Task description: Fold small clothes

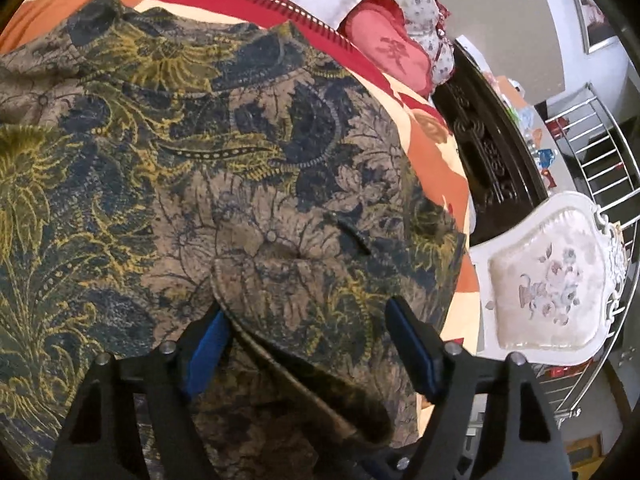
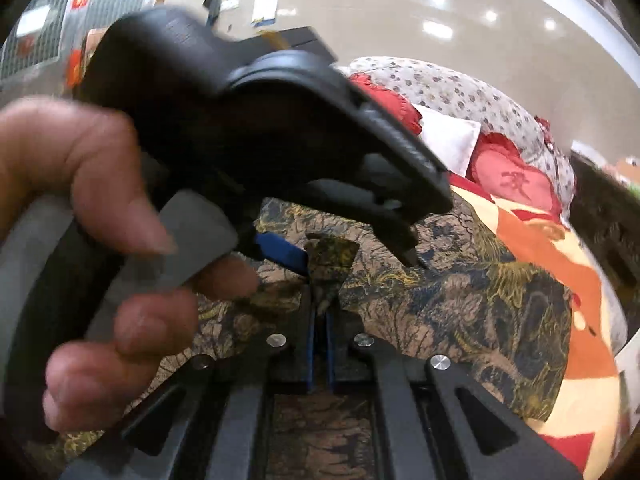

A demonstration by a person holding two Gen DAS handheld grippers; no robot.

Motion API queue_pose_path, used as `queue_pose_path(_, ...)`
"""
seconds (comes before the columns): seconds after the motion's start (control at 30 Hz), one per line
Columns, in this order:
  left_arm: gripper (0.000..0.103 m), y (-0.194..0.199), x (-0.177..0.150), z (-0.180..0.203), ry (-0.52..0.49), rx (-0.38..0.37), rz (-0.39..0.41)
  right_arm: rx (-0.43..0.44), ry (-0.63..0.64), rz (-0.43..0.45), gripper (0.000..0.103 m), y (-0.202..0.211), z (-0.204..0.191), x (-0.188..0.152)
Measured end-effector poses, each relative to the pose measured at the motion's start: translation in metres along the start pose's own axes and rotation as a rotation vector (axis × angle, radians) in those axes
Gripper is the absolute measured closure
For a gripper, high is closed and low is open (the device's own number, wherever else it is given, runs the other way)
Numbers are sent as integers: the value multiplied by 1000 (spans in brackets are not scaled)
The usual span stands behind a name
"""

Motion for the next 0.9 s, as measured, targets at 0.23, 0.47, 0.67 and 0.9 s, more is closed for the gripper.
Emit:
queue_pose_path(0.23, 99, -2, -10, -12, 27, 56, -1, -14, -16, -12, 96, 0, 3, -2)
queue_pose_path(0.47, 100, 38, -17, -27, -49, 125, 85, -99, -126, -43, 58, 16, 31, -9)
queue_pose_path(0.67, 100, 98, -4, -72, -81, 293, 183, -209, -422, -157, 57, 21, 94, -45)
queue_pose_path(0.9, 100, 134, 13, -137, -33, 476, 217, -193, -640, -195, 57, 18, 131, -80)
Point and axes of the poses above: each gripper's, at about its wrist camera, not at the fingertips, and y roughly against the way its jaws point, z to its right, x to its top, the point moved 2 cm from there along -y, roughly the way its jaws point, and after that the axes turned 4 degrees about -y, right-handed, at the moved point
